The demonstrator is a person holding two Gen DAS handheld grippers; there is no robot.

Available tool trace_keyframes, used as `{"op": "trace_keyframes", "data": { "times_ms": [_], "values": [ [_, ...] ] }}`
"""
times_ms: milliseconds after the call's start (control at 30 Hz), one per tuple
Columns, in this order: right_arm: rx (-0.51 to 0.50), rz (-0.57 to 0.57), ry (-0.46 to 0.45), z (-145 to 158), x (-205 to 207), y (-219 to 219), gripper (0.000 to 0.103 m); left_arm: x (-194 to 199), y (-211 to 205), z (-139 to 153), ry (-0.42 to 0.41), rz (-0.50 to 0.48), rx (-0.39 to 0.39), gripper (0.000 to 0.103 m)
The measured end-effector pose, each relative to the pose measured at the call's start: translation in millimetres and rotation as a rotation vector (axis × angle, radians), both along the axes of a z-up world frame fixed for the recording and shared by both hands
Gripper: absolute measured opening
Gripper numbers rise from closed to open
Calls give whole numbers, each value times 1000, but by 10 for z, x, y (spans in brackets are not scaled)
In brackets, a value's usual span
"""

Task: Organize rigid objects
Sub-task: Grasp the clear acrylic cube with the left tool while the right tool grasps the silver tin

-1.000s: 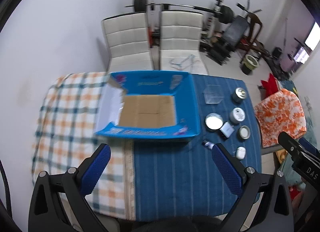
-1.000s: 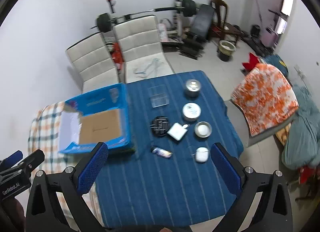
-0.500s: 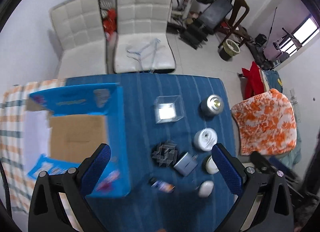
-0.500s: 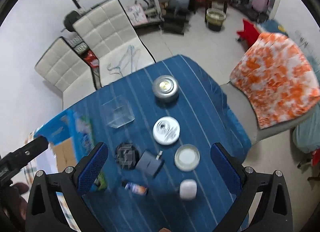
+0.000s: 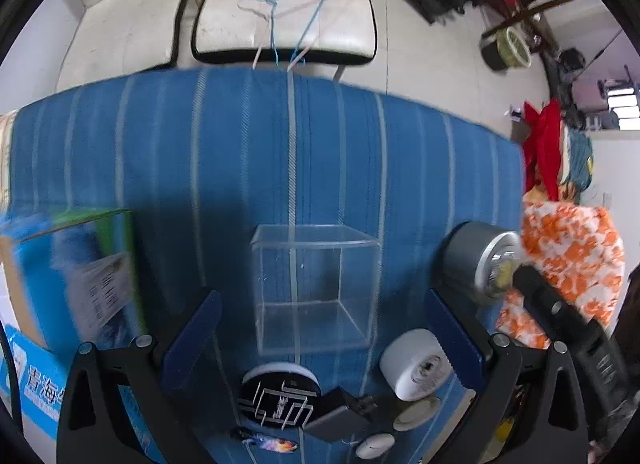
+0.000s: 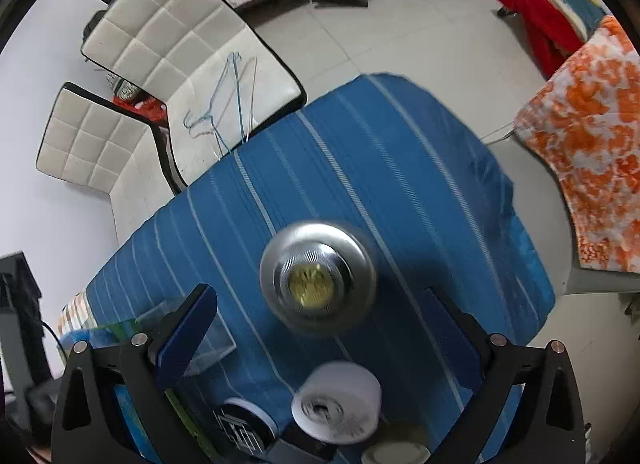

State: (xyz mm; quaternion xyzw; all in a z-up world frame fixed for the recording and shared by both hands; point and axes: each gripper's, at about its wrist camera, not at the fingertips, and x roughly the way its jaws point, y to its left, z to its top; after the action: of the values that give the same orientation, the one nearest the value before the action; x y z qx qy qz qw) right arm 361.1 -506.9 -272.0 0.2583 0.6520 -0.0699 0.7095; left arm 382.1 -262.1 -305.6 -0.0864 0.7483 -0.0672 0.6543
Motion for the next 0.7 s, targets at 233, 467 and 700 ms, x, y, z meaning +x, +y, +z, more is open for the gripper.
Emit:
{"op": "trace_keyframes", "data": {
  "times_ms": [233,467,700],
  "values": [
    [-23,34,130,-456,198,125,94,-15,-229,-318,31,-97,70,103],
    [-67,36,174,-655,164,170,87,-53,-274,-312,-40,-146,146,66],
    [-240,122,233,-636,255,401,73,-172,-175,-152,-105,-146,160,62]
  ]
}}
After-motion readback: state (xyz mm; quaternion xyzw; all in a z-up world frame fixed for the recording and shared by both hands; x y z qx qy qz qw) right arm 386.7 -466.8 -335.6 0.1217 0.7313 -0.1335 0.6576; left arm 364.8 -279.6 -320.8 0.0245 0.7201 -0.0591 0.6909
